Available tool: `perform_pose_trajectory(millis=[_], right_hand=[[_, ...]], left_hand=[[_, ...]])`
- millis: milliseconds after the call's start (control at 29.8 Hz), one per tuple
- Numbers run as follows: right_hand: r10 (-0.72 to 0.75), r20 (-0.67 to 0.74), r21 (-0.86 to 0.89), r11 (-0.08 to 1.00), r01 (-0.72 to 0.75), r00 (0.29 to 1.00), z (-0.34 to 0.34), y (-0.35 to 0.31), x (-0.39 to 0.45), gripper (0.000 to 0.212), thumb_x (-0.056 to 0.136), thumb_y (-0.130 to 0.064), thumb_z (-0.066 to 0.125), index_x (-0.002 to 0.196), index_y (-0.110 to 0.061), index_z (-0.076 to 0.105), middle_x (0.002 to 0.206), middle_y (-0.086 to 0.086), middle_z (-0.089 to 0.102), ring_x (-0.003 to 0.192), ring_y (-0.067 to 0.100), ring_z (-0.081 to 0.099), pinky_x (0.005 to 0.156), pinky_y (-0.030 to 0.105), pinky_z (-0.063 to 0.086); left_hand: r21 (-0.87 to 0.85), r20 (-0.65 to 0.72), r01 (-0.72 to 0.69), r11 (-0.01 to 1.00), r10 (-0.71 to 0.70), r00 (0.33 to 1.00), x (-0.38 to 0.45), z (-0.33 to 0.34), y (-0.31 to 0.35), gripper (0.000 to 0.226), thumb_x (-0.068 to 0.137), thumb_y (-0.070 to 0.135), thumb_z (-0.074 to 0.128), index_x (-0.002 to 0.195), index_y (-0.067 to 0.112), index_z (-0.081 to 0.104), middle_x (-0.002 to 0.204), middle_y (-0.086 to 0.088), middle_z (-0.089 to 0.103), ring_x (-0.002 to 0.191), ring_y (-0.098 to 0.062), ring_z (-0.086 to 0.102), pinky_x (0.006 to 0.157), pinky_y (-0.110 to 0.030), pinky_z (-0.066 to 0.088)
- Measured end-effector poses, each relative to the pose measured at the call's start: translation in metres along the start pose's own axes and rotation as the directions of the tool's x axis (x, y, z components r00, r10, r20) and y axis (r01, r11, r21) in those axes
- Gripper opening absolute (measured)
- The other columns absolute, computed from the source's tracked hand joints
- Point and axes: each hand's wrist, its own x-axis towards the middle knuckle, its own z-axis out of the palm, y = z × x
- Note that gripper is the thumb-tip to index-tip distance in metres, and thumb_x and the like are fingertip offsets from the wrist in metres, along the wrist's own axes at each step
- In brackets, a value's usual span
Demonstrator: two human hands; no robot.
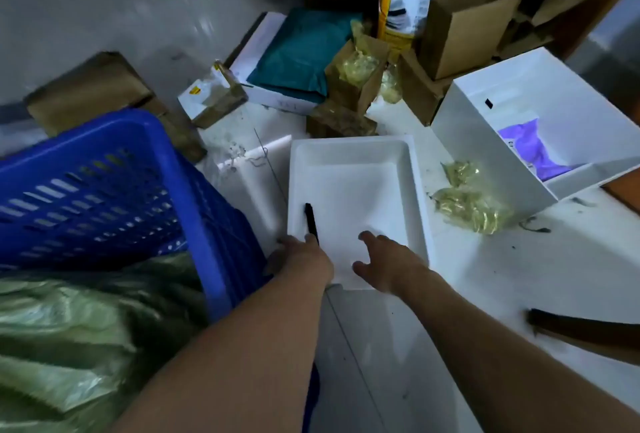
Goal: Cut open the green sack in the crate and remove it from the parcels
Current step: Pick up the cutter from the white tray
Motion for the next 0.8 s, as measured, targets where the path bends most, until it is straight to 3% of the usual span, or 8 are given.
perform_pose_trajectory(millis=[101,201,268,302,469,637,738,805], right_hand=[[0.008,0.026,-0.076,0.997,-0.006,1.0,0.01,0.008,0.004,0.06,0.096,-0.043,0.046,0.149,-0.021,0.029,0.137,0.012,0.053,0.12,0.033,0.055,0.096,0.039,0.048],[0.057,0.083,-0.126,0.991,-0.046,0.995,0.017,0.019,0.001,0.062,0.095,-0.047,0.046,0.15,-0.022,0.028,0.14,0.013,0.053,0.124,0.032,0.053,0.099,0.038,0.045],[0.096,0.135,-0.182,0.981,-0.07,0.986,0.022,0.023,-0.001,0.062,0.096,-0.049,0.044,0.15,-0.023,0.029,0.142,0.013,0.051,0.125,0.032,0.052,0.098,0.039,0.044],[0.111,0.148,-0.194,0.978,-0.081,0.983,0.025,0.025,-0.002,0.06,0.096,-0.048,0.043,0.149,-0.022,0.029,0.14,0.013,0.053,0.123,0.032,0.054,0.096,0.039,0.045],[0.119,0.069,-0.082,0.99,-0.113,0.99,0.031,0.014,0.012,0.042,0.099,-0.036,0.043,0.133,-0.012,0.047,0.131,0.013,0.057,0.116,0.03,0.057,0.089,0.037,0.046],[0.153,0.011,0.11,0.982,-0.153,0.988,0.05,-0.007,0.038,0.012,0.096,-0.019,0.046,0.101,-0.012,0.055,0.114,0.013,0.062,0.098,0.028,0.059,0.072,0.03,0.041],[0.198,-0.024,0.128,0.973,-0.193,0.98,0.062,-0.015,0.053,0.018,0.093,-0.009,0.045,0.106,-0.005,0.058,0.111,0.014,0.063,0.1,0.03,0.062,0.07,0.031,0.043],[0.222,-0.066,0.14,0.967,-0.211,0.973,0.065,-0.018,0.062,0.022,0.096,-0.01,0.043,0.109,-0.003,0.06,0.11,0.013,0.064,0.1,0.029,0.063,0.071,0.032,0.046]], left_hand=[[0.01,0.089,0.008,1.0,-0.009,0.996,0.006,0.004,0.001,0.07,0.095,0.026,0.053,0.154,0.012,0.018,0.155,-0.024,0.02,0.136,-0.037,0.038,0.106,-0.042,0.044],[0.039,0.097,-0.047,0.998,0.043,0.994,0.004,0.008,0.002,0.049,0.097,0.022,0.05,0.142,0.006,0.041,0.135,-0.015,0.05,0.115,-0.025,0.057,0.079,-0.029,0.05],[0.064,0.147,-0.082,0.995,0.072,0.986,-0.003,0.018,0.005,0.046,0.097,0.024,0.052,0.139,0.006,0.046,0.126,-0.011,0.056,0.103,-0.022,0.06,0.065,-0.026,0.048],[0.071,0.165,-0.1,0.992,0.087,0.982,-0.004,0.024,0.007,0.045,0.096,0.025,0.053,0.138,0.007,0.047,0.124,-0.011,0.056,0.1,-0.022,0.059,0.065,-0.027,0.048],[0.144,0.191,-0.188,0.972,0.159,0.969,-0.011,0.029,0.013,0.038,0.095,0.019,0.052,0.132,0.008,0.05,0.127,-0.013,0.056,0.116,-0.028,0.058,0.097,-0.037,0.049],[0.162,0.131,-0.214,0.963,0.194,0.972,-0.013,0.009,0.012,0.059,0.091,0.015,0.056,0.144,0.016,0.029,0.133,-0.017,0.047,0.119,-0.032,0.052,0.098,-0.042,0.047],[0.168,0.057,-0.202,0.965,0.195,0.979,-0.01,0.007,0.014,0.068,0.09,0.012,0.058,0.148,0.019,0.023,0.14,-0.015,0.042,0.125,-0.032,0.046,0.093,-0.041,0.041],[0.147,0.09,-0.19,0.971,0.178,0.98,-0.01,0.012,0.017,0.076,0.09,0.01,0.059,0.151,0.02,0.016,0.145,-0.015,0.039,0.129,-0.032,0.044,0.097,-0.042,0.041]])
